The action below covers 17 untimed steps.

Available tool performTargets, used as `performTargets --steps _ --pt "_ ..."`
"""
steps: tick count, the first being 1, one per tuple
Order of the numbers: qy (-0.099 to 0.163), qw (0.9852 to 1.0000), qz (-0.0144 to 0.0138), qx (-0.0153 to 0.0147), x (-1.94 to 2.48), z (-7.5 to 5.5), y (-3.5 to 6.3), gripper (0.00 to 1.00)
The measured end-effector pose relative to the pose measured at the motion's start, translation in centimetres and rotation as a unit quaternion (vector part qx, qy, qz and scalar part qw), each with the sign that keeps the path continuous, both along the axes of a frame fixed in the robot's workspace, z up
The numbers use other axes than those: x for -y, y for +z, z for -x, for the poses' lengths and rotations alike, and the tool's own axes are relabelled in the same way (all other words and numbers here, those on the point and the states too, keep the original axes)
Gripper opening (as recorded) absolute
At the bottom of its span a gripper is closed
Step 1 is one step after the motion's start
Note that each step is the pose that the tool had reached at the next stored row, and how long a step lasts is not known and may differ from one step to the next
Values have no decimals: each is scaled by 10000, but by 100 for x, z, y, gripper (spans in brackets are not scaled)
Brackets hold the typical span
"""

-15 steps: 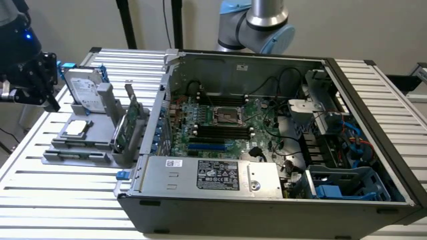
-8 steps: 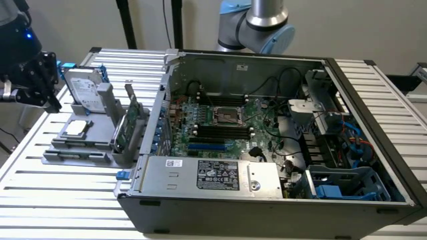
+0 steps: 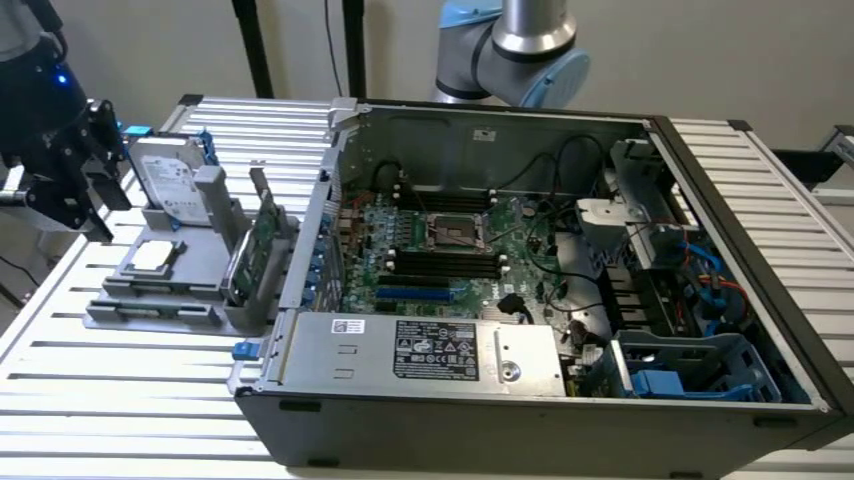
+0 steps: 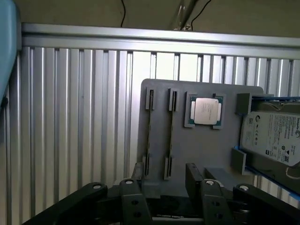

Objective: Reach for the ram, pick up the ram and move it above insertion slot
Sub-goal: 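Pick up the ram and move it above insertion slot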

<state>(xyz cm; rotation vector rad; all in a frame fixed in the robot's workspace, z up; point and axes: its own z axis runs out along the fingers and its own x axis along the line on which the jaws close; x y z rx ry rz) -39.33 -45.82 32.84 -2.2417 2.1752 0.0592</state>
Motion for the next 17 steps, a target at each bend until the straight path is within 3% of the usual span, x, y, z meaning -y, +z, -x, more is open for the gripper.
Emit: performTargets --steps 17 --pt "0 10000 0 0 52 -1 -308 48"
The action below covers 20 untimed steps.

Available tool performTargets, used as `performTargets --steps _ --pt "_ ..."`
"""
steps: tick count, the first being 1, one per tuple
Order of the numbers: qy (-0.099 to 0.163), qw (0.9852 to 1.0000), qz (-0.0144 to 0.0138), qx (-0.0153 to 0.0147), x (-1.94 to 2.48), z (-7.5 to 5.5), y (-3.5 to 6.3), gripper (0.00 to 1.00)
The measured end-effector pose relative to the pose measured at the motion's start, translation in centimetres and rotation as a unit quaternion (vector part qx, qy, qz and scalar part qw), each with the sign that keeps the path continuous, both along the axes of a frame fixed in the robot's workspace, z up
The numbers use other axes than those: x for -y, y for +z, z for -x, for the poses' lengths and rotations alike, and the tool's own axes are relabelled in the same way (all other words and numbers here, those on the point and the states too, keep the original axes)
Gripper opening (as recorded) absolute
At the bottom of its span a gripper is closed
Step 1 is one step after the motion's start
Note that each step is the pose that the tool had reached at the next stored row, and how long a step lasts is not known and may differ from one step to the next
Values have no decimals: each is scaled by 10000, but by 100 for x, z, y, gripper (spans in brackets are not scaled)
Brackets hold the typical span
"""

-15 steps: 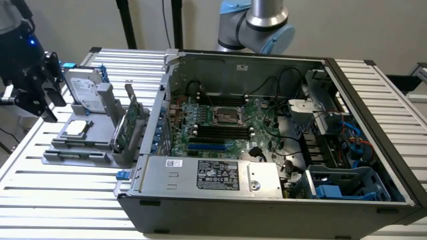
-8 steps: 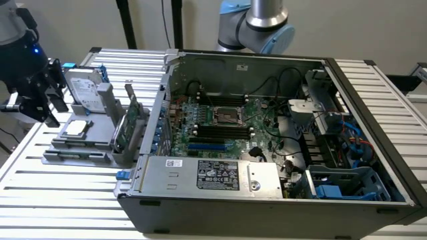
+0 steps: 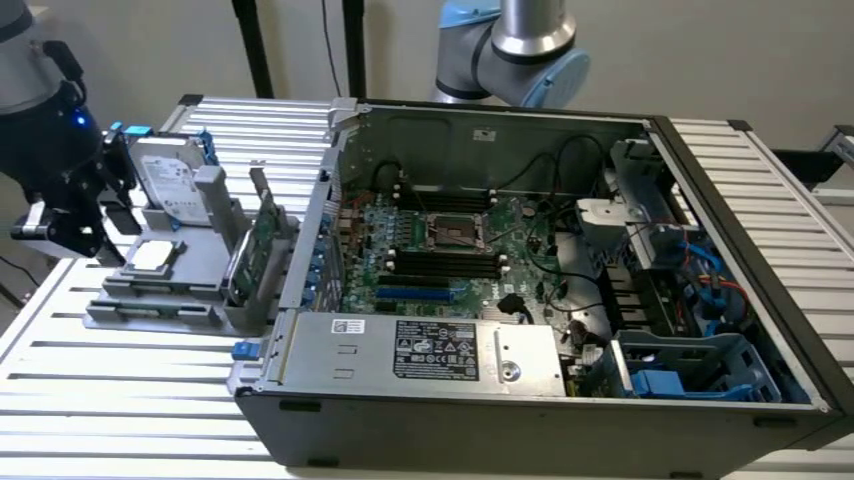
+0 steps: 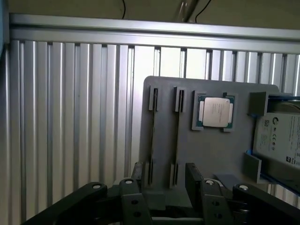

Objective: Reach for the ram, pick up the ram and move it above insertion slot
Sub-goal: 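Pick up the ram and move it above insertion slot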

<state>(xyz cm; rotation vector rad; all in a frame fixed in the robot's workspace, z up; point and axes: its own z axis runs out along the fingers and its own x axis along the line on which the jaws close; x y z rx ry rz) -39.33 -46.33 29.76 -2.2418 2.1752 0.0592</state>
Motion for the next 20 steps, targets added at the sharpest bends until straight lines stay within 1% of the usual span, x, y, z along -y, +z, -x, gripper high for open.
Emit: performTargets --steps 14,20 --pt "-4 10000 0 0 7 1 -256 48" --pt "-124 9999 0 0 8 16 -364 48"
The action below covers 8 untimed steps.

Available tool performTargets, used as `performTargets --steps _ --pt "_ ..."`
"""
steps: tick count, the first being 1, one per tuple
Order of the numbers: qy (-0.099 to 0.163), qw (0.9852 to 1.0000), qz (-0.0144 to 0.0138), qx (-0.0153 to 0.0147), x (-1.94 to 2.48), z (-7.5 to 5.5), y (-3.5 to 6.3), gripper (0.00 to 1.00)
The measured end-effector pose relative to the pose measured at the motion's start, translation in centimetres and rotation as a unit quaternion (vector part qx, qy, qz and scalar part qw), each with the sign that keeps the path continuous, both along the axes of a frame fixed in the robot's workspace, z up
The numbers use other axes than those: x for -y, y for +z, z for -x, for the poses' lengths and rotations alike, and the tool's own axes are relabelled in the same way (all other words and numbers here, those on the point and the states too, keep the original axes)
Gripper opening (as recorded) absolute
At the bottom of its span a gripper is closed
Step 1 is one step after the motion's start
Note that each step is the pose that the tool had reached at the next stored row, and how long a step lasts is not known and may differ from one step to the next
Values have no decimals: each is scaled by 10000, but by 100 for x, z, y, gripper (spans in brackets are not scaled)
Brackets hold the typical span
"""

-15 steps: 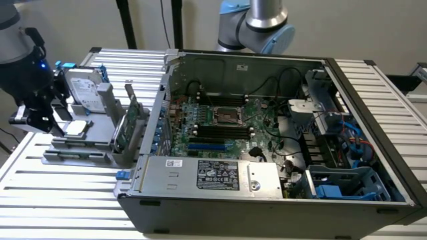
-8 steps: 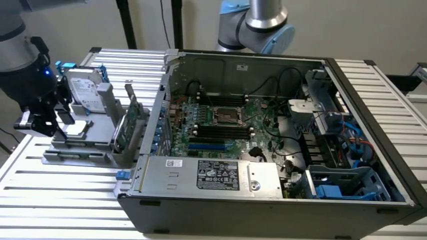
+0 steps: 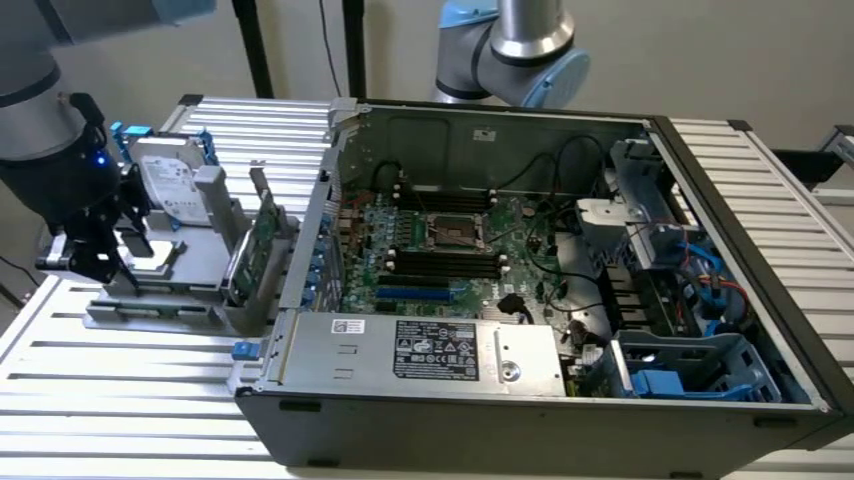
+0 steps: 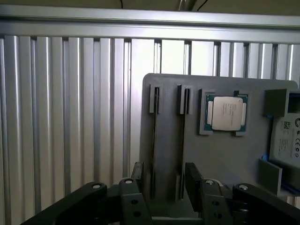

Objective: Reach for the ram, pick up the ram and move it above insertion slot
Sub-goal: 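Pick up the ram and move it above insertion slot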

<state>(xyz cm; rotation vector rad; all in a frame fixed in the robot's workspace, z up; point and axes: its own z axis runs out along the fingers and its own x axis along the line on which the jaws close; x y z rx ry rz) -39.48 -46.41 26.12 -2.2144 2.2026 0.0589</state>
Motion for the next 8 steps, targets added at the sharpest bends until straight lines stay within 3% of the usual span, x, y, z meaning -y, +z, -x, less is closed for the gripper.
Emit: performTargets --steps 8 --pt "-62 10000 0 0 18 2 -146 48"
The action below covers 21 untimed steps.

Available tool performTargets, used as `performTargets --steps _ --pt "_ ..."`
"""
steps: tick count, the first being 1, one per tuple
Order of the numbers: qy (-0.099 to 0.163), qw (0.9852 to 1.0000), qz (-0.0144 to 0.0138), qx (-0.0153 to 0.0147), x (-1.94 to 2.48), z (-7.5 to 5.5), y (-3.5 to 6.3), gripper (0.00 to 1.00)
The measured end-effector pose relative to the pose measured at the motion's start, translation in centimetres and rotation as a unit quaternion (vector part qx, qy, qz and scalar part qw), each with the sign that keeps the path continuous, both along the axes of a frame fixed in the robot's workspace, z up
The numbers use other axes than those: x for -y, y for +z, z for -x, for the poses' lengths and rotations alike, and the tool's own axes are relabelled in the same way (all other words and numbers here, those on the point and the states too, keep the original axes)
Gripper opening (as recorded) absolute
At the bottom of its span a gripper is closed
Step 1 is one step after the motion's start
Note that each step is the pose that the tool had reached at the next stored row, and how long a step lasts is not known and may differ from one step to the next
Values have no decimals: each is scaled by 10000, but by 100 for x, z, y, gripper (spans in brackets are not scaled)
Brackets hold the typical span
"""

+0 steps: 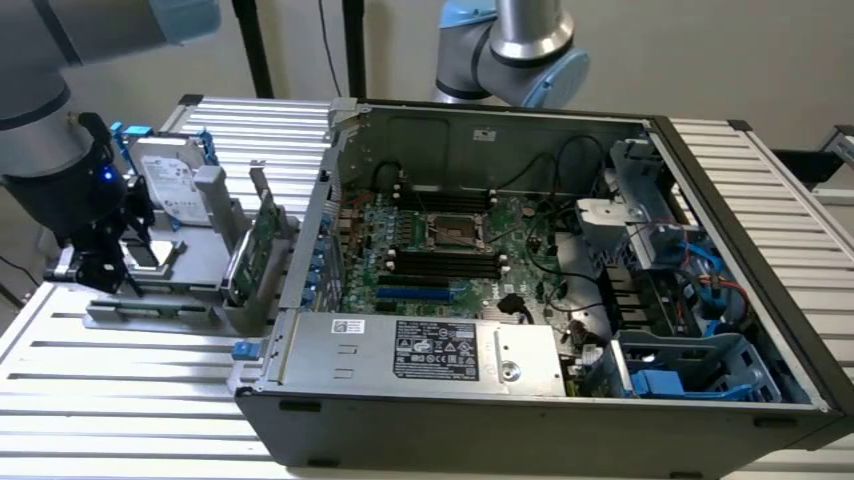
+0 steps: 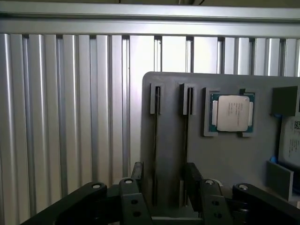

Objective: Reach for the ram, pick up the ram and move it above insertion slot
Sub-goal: 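Pick up the ram and move it above insertion slot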

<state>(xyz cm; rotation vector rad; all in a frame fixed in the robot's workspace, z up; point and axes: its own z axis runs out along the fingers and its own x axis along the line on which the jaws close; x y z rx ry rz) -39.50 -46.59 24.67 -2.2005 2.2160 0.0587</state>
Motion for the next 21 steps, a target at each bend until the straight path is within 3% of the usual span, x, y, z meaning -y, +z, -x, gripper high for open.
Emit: performTargets --steps 13,21 --pt "-63 10000 0 0 52 0 -236 48" --pt "-66 10000 0 -2 56 -17 -383 48"
